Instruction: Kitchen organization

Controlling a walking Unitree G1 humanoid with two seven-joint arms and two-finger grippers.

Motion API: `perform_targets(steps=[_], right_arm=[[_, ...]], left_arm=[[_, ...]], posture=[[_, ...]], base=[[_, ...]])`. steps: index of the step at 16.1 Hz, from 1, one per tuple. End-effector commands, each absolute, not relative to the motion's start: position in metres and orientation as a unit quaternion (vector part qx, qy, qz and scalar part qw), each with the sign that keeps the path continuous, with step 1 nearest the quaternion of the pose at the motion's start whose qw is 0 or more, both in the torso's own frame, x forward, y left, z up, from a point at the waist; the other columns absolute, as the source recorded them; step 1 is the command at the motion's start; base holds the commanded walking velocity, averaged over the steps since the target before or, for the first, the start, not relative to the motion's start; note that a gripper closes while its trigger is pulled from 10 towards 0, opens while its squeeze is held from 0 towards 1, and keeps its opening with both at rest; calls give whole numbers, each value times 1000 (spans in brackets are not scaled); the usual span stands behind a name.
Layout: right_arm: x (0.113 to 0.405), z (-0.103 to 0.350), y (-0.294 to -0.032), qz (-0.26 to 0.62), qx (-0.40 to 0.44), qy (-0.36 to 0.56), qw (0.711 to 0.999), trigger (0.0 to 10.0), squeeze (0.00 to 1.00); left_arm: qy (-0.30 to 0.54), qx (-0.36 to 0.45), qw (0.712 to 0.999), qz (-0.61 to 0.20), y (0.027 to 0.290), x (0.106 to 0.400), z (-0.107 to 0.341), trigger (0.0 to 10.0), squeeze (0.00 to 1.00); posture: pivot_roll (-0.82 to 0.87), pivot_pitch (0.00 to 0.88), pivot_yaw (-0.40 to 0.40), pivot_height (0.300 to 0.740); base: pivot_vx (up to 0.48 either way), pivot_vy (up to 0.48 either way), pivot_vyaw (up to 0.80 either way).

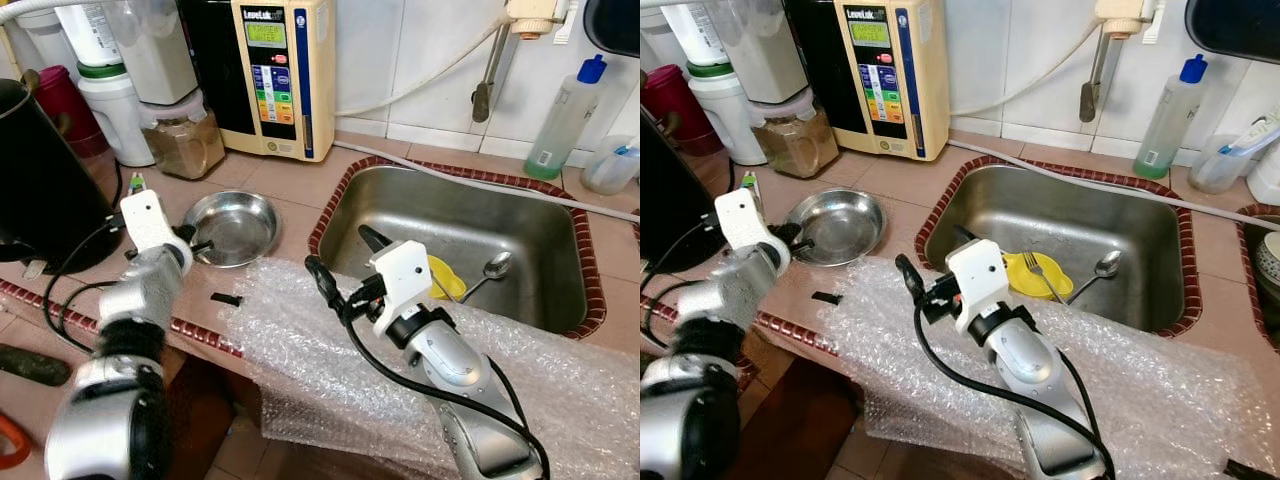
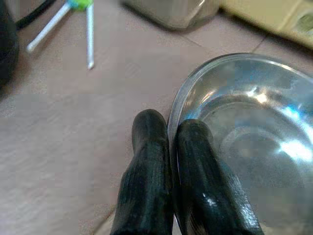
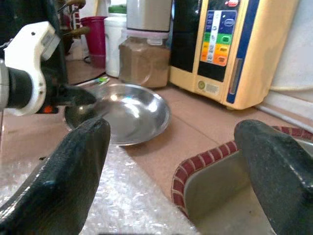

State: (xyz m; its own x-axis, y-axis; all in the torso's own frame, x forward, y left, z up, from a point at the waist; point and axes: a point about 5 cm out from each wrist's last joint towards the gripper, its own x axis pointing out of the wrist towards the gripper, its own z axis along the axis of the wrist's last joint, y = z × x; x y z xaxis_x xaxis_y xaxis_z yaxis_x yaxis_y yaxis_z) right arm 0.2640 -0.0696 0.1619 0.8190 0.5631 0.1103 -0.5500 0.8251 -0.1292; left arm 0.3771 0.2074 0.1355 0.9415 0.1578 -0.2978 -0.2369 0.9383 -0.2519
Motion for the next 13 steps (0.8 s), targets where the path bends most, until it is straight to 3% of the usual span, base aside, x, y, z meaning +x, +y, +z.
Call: perform_targets(steps=[1, 8, 13], right_arm=[[265, 160, -67, 301, -45, -65, 950, 10000, 0], [267, 157, -72, 292, -16, -52, 955, 10000, 0], [282, 159, -86, 223, 39, -45, 973, 10000, 0]], left_arm=[[117, -136, 979, 97, 205, 377, 140, 0, 0], [-9, -142, 990, 24, 178, 382, 173, 0, 0], [-69, -146, 985, -56, 144, 380, 190, 0, 0]], posture=[[-29, 15, 90, 740], [-32, 14, 94, 740], [-28, 15, 92, 740]], base=[[0, 0, 0], [0, 0, 0], [0, 0, 0]])
